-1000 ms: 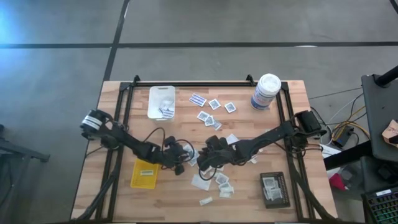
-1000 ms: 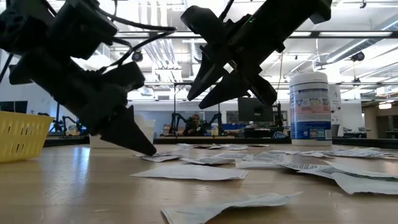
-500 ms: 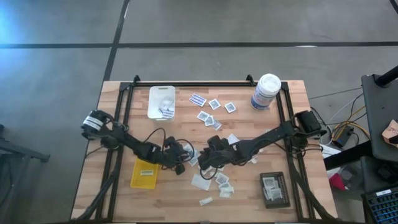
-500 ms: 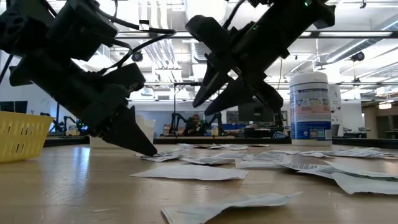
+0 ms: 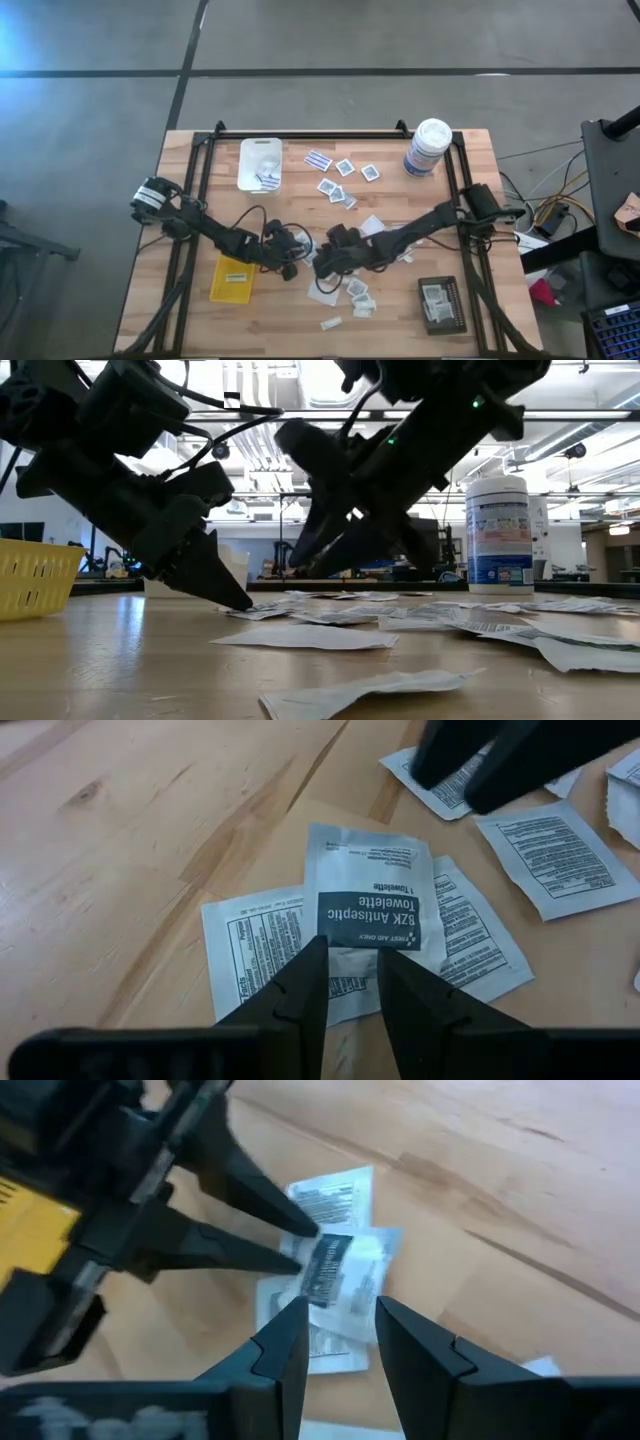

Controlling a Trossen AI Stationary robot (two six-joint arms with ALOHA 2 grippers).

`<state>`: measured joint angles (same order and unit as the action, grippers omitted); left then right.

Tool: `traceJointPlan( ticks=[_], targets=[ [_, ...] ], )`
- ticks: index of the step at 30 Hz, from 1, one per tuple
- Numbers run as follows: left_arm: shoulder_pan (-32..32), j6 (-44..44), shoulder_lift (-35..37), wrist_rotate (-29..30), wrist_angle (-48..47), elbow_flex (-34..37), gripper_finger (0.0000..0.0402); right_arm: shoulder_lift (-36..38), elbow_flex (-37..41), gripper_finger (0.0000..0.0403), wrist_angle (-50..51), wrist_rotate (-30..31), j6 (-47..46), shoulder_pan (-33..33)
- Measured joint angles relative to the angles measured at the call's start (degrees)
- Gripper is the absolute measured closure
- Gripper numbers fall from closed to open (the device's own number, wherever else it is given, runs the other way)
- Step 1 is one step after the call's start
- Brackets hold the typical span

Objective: Pick & Place First Aid Supplies
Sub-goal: Put the towelette pack into the black bin

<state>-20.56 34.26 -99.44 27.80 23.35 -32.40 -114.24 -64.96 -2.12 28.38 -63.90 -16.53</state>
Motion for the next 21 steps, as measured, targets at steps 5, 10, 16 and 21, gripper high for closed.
traceJointPlan(
  ticks=[5,10,16,21],
  targets=[
    [0.00,0.20,0.00,-0.10,-0.28,0.00,0.0308,-0.06,-0.28,0.0287,0.01,-0.53,0.02,1.46],
    [0.00,0.20,0.00,-0.17,-0.41,0.02,0.0308,-1.28,-0.22,0.0287,-0.11,-2.15,-0.48,1.87],
    [0.00,0.16,-0.02,-0.23,-0.69,0.07,0.0308,-4.37,-0.30,0.0287,-3.15,-4.43,-0.65,2.01],
    [0.00,0.13,-0.02,-0.25,-0.74,0.11,0.0308,-5.40,-0.54,0.0287,-3.83,-4.38,-1.50,2.05]
  ],
)
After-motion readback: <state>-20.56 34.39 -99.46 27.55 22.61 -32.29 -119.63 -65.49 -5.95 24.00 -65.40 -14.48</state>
